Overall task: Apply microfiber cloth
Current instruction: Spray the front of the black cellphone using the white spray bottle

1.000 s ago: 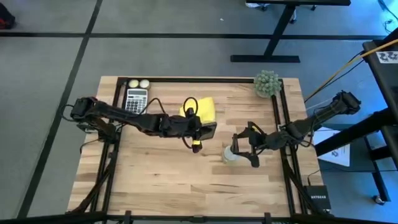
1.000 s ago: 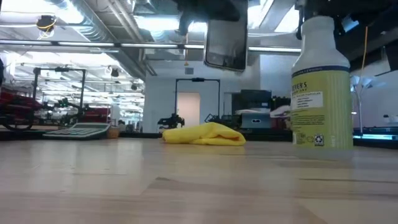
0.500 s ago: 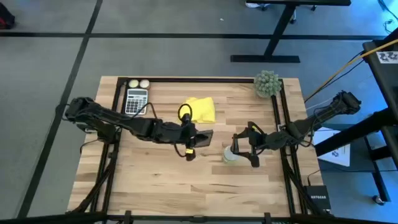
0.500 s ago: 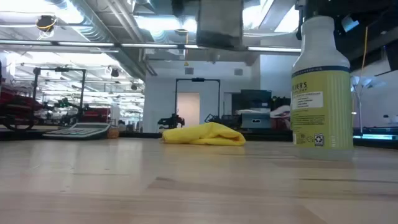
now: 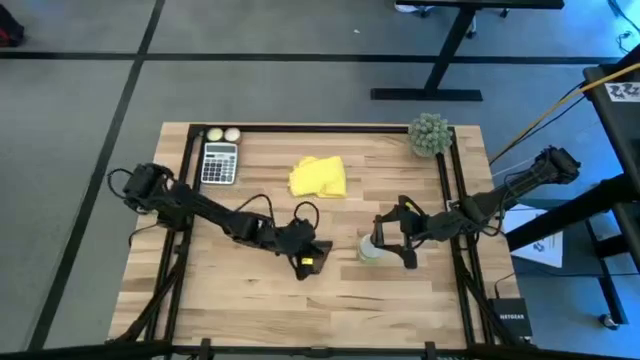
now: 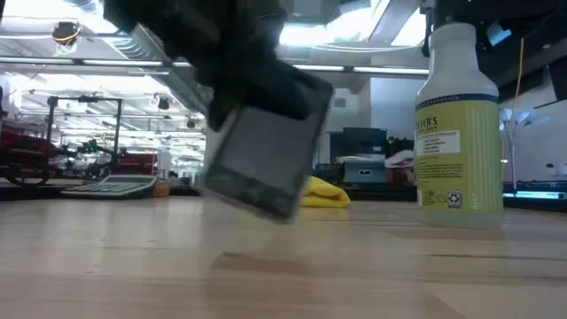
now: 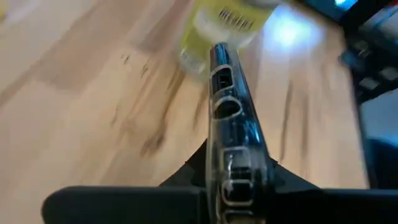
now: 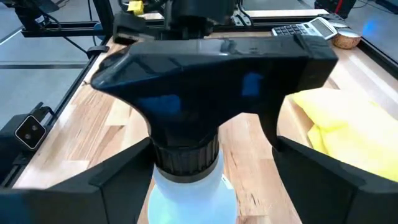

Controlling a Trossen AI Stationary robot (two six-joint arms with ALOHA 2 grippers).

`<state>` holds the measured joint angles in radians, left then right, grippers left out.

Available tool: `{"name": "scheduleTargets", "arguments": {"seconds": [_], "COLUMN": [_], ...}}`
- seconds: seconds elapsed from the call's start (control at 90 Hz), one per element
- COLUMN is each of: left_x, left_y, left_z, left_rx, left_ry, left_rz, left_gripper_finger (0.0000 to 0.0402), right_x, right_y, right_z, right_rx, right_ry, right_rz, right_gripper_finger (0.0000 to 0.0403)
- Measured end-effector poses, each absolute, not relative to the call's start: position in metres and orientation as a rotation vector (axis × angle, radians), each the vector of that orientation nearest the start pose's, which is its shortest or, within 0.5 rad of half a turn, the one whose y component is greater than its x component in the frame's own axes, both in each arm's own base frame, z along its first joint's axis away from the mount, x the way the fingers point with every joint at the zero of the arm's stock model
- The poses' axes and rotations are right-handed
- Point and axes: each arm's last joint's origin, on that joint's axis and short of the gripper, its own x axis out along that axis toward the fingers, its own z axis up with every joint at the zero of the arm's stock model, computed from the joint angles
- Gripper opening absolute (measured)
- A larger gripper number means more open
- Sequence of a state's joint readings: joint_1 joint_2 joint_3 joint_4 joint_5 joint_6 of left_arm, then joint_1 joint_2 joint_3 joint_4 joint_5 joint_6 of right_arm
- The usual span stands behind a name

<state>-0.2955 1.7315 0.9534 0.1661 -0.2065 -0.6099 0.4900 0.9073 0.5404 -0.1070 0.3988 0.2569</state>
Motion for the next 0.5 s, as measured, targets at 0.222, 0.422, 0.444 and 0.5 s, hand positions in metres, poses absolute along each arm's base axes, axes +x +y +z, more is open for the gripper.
{"name": "scheduleTargets", "arguments": {"seconds": [0.222, 0.422, 0.444, 0.5], "left_x": [0.350, 0.350, 0.350, 0.350], "left_y": [-0.093, -0.090, -0.090, -0.090], "left_z": [0.168, 0.166, 0.166, 0.165], "left_rx": [-0.445, -0.425, -0.424, -0.420], "left_ry": [0.610, 0.621, 0.622, 0.626], "left_rz": [0.118, 0.124, 0.126, 0.128], "left_gripper_finger": [0.0028, 0.0044, 0.0047, 0.0053], "right_x": [0.174, 0.174, 0.174, 0.174], "right_y": [0.080, 0.080, 0.080, 0.080], "right_z": [0.236, 0.236, 0.237, 0.236], "right_rx": [0.049, 0.049, 0.049, 0.049], "right_ry": [0.435, 0.435, 0.435, 0.435], "right_rz": [0.034, 0.034, 0.034, 0.034], "right_gripper_finger": [0.0308, 0.0308, 0.0308, 0.0308]}}
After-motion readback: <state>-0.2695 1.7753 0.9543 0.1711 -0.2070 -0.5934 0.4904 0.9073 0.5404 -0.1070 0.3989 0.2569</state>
